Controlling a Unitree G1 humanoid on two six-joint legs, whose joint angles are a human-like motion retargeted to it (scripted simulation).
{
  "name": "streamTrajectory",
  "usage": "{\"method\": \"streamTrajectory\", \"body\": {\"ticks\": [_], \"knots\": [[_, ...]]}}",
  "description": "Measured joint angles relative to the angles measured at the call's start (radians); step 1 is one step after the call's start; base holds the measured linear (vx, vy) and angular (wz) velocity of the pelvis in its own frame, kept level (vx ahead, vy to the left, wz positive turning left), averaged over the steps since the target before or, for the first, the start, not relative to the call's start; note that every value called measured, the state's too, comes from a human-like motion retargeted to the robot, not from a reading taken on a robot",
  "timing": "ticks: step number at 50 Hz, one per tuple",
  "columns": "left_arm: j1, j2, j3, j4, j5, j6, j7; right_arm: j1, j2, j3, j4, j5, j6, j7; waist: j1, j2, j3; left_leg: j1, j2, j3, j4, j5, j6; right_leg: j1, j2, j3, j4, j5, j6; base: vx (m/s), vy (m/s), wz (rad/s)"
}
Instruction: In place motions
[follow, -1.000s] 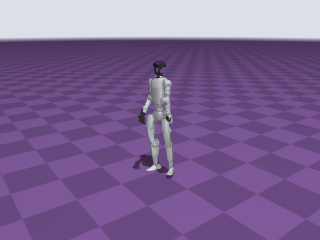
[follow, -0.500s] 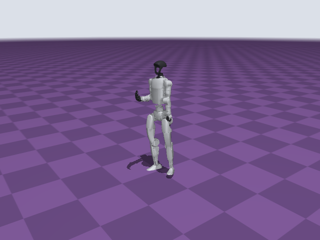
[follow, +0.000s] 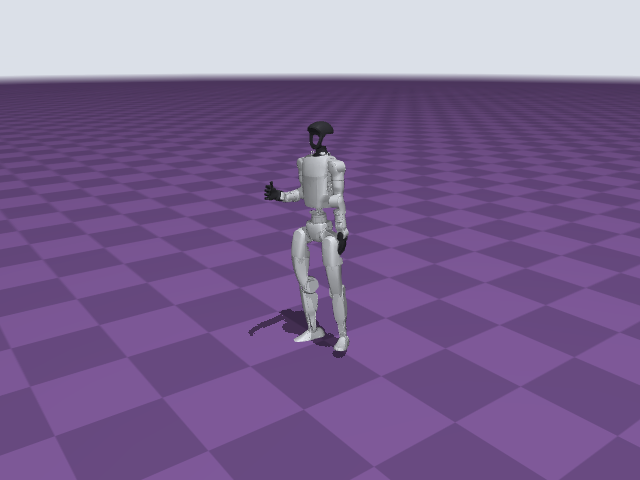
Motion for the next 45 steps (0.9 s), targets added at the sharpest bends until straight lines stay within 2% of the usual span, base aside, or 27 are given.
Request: {"method": "streamTrajectory", "body": {"ticks": [6,15,20,27,32,35,37,40,45], "knots": [[0.033,-0.003,0.029,-0.049,-0.005,-0.013,-0.019,0.101,-0.077,0.051,0.090,-0.115,-0.037,0.048,-0.015,0.010,0.019,-0.002,0.013,-0.004,0.004,0.008,-0.008,0.003,0.010,0.001,-0.001,-0.007,-0.005,0.01,-0.06,0.03],[0.124,-0.030,0.064,-0.281,0.002,-0.051,-0.094,0.217,-0.185,0.080,0.195,-0.290,-0.128,0.146,-0.032,0.023,0.066,-0.012,0.036,-0.003,0.005,0.029,-0.022,-0.003,0.030,0.010,-0.003,-0.011,-0.015,-0.06,-0.10,0.00],[0.137,-0.025,0.037,-0.354,0.014,-0.058,-0.103,0.202,-0.244,0.047,0.270,-0.497,-0.185,0.090,-0.038,0.028,0.093,-0.029,0.053,-0.005,0.014,0.043,-0.029,-0.013,0.041,0.013,-0.005,-0.010,-0.022,-0.09,-0.09,0.01],[0.106,-0.030,0.029,-0.358,0.001,-0.055,-0.093,0.135,-0.210,0.007,0.542,-0.712,-0.169,-0.044,-0.035,0.026,0.129,-0.079,0.074,-0.018,0.051,0.055,-0.035,-0.036,0.043,0.016,-0.013,-0.004,-0.029,-0.10,-0.10,0.06],[0.080,-0.032,0.031,-0.319,-0.019,-0.060,-0.070,0.054,-0.160,-0.039,0.890,-0.861,-0.089,-0.184,-0.033,0.019,0.155,-0.131,0.086,-0.045,0.107,0.060,-0.039,-0.052,0.031,0.013,-0.020,0.000,-0.029,-0.11,-0.06,0.20],[0.073,-0.035,0.031,-0.290,-0.024,-0.070,-0.043,0.007,-0.123,-0.082,1.162,-0.945,0.036,-0.281,-0.026,0.024,0.166,-0.157,0.086,-0.062,0.131,0.068,-0.041,-0.062,0.025,0.011,-0.023,0.001,-0.030,-0.07,0.00,0.23],[0.076,-0.037,0.032,-0.273,-0.024,-0.081,-0.020,-0.013,-0.096,-0.129,1.342,-0.951,0.152,-0.321,-0.024,0.028,0.169,-0.174,0.082,-0.078,0.140,0.075,-0.038,-0.068,0.020,0.005,-0.025,0.000,-0.029,-0.04,0.04,0.30],[0.082,-0.035,0.034,-0.250,-0.017,-0.097,0.020,-0.023,-0.074,-0.208,1.569,-0.872,0.300,-0.337,-0.021,0.037,0.175,-0.197,0.071,-0.115,0.151,0.082,-0.036,-0.073,0.011,-0.011,-0.028,-0.001,-0.026,-0.03,0.05,0.38],[0.104,-0.016,0.050,-0.206,-0.014,-0.100,0.064,0.018,-0.078,-0.295,1.757,-0.672,0.369,-0.246,-0.007,0.040,0.185,-0.206,0.042,-0.203,0.144,0.061,-0.038,-0.063,-0.001,-0.033,-0.035,-0.002,-0.022,0.01,0.05,0.21]]}}
